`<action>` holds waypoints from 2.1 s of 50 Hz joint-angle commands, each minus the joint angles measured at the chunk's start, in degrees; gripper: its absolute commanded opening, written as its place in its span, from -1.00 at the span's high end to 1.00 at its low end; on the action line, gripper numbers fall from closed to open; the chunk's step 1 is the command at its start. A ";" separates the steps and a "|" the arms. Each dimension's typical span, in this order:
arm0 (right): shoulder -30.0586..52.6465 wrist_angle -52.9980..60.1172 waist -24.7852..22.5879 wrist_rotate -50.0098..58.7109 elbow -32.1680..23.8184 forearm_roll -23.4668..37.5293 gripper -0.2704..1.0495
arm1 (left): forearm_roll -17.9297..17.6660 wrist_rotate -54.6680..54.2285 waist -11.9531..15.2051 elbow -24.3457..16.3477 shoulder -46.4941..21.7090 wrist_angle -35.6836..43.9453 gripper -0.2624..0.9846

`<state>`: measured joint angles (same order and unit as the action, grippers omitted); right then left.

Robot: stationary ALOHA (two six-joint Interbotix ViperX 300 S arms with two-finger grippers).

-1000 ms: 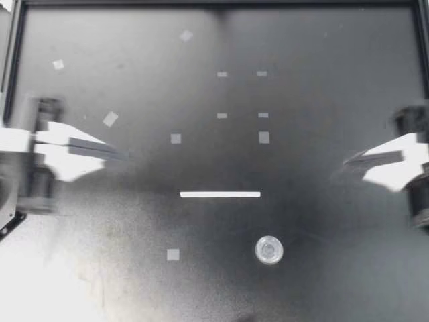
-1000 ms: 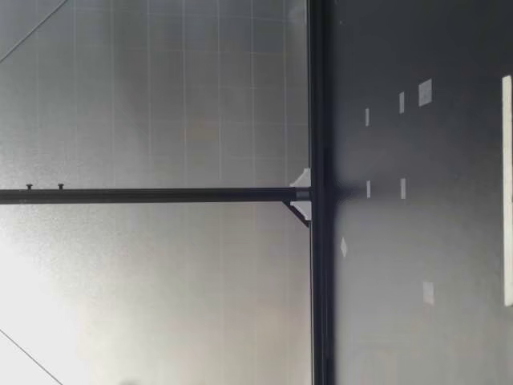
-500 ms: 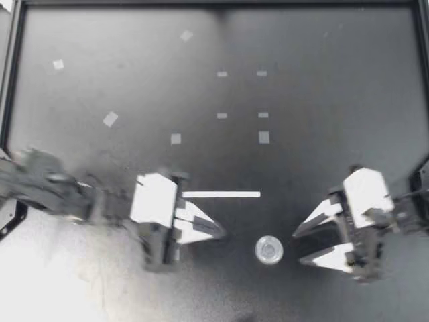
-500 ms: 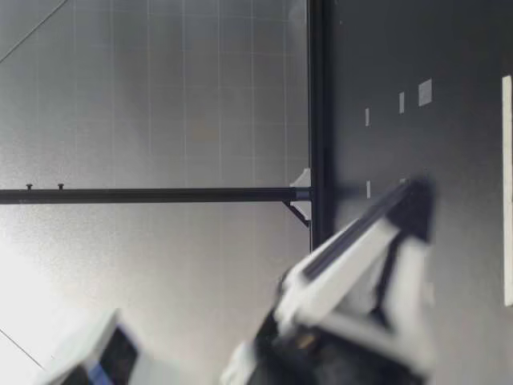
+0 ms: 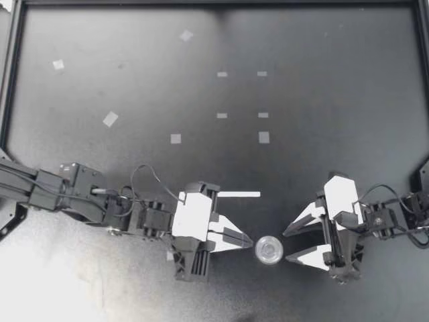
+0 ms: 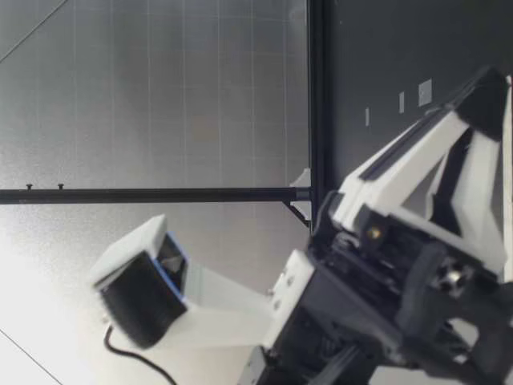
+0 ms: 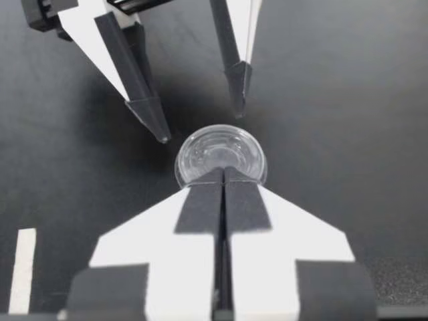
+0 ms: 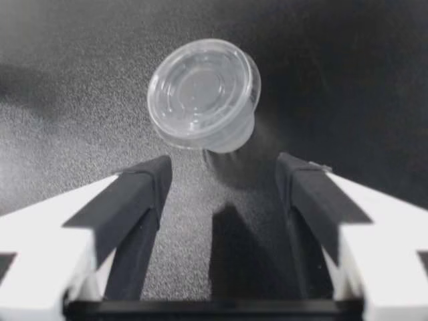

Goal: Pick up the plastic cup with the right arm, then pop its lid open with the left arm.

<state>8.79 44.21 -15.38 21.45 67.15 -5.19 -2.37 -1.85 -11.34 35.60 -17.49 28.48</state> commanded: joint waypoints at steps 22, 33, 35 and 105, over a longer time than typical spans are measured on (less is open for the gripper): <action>2.64 0.97 -1.32 0.00 -2.72 0.00 -0.39 | 0.09 0.00 -0.18 -4.22 -2.55 0.18 0.73; 4.48 1.32 -1.41 0.00 -3.78 -0.09 -0.39 | 0.09 0.00 -0.18 -4.48 -3.08 0.18 0.73; 4.57 1.41 -1.41 0.00 -3.87 -0.09 -0.39 | 0.09 -0.09 -0.18 -4.75 -3.16 0.09 0.73; 4.13 -0.35 -1.32 0.00 -6.68 -5.80 -0.37 | -0.18 -0.44 -0.18 -5.71 -5.63 -0.62 0.73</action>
<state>14.77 43.95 -16.44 21.53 61.17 -10.55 -2.55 -2.37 -11.34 30.94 -24.70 27.60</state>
